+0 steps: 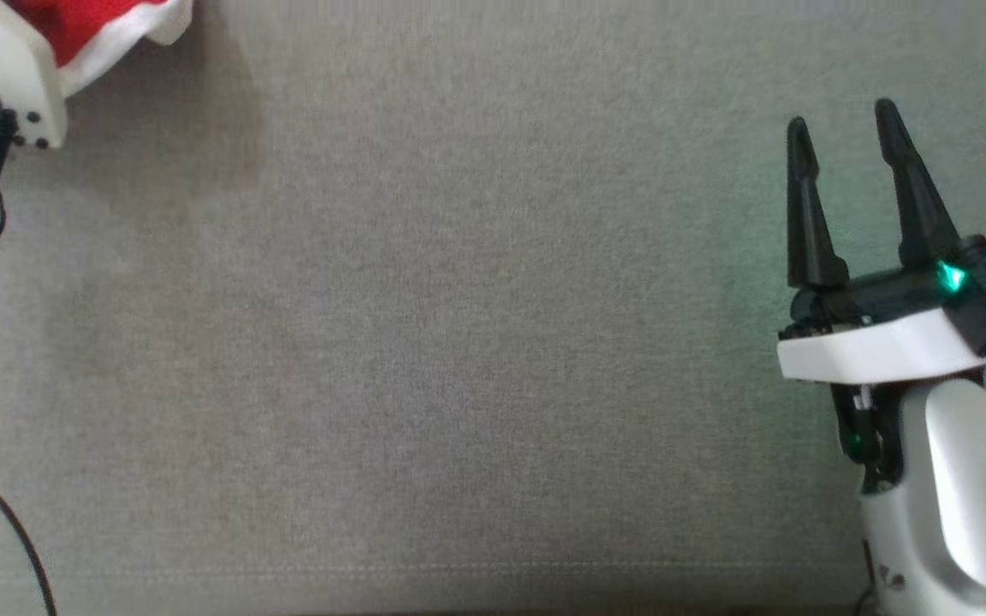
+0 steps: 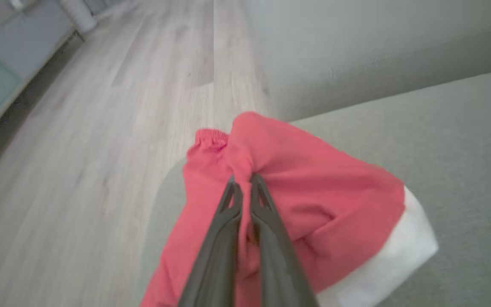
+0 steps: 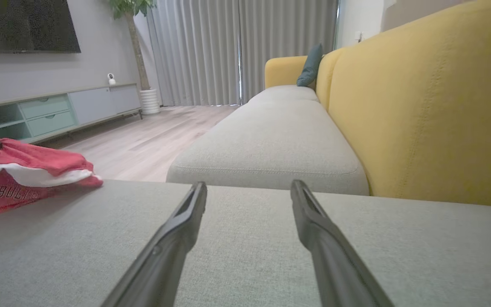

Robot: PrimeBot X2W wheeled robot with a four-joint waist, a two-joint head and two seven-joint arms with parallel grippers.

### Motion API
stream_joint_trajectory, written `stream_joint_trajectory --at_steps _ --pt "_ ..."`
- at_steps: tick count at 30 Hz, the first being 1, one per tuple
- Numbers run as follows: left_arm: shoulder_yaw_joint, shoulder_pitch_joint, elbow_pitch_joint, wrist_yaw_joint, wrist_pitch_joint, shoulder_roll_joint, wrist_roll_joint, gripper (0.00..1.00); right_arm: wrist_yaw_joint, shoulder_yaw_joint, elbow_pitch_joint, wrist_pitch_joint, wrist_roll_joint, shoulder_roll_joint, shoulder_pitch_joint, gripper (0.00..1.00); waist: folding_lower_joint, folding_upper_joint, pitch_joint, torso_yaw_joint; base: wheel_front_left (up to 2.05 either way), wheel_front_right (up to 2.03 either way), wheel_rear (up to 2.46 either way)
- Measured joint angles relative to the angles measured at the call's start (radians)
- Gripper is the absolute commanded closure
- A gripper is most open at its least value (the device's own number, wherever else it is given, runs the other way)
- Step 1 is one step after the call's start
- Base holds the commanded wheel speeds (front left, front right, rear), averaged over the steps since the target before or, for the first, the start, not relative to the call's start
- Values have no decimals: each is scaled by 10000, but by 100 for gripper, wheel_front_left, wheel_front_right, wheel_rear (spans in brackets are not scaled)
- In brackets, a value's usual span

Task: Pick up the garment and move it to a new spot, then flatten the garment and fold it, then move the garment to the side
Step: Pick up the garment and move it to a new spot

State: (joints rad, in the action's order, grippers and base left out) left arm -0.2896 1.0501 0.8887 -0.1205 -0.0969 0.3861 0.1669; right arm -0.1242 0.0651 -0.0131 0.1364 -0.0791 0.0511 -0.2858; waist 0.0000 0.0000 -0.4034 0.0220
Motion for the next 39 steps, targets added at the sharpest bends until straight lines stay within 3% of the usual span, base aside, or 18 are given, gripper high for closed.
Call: stream_joint_trajectory --at_steps 11,18,24,29,37,38,39 --pt "-1636 11 -1707 -117 282 12 -27 100 0 -479 439 219 -274 -12 791 0 0 0 1559 -389 0 0 0" --pt "-3193 -224 -4013 -117 102 -33 1022 100 0 -723 575 314 -537 -27 1276 0 -1 0 2276 -877 0 0 0" --pt "-3942 -1539 -5687 -117 -173 -209 1797 100 0 -798 625 426 -754 -29 1564 0 -1 1 2417 -1365 0 0 0" --pt "-4424 -3082 -5881 142 -88 -627 2100 100 0 -727 708 564 -918 -31 1565 0 -1 0 2147 -1621 0 0 0" --pt "-5007 -4993 -4995 600 911 -1114 2182 100 0 -669 836 748 -974 -38 1547 0 -1 0 1829 -1935 0 0 0" --pt "-4999 -5094 -4963 711 1097 -1170 2213 99 0 -675 865 750 -972 -38 1547 0 -1 0 1843 -1932 0 0 0" --pt "-4953 -5242 -4918 899 1488 -1294 2238 76 0 -686 930 752 -972 -38 1548 0 -1 0 1903 -1909 0 0 0"
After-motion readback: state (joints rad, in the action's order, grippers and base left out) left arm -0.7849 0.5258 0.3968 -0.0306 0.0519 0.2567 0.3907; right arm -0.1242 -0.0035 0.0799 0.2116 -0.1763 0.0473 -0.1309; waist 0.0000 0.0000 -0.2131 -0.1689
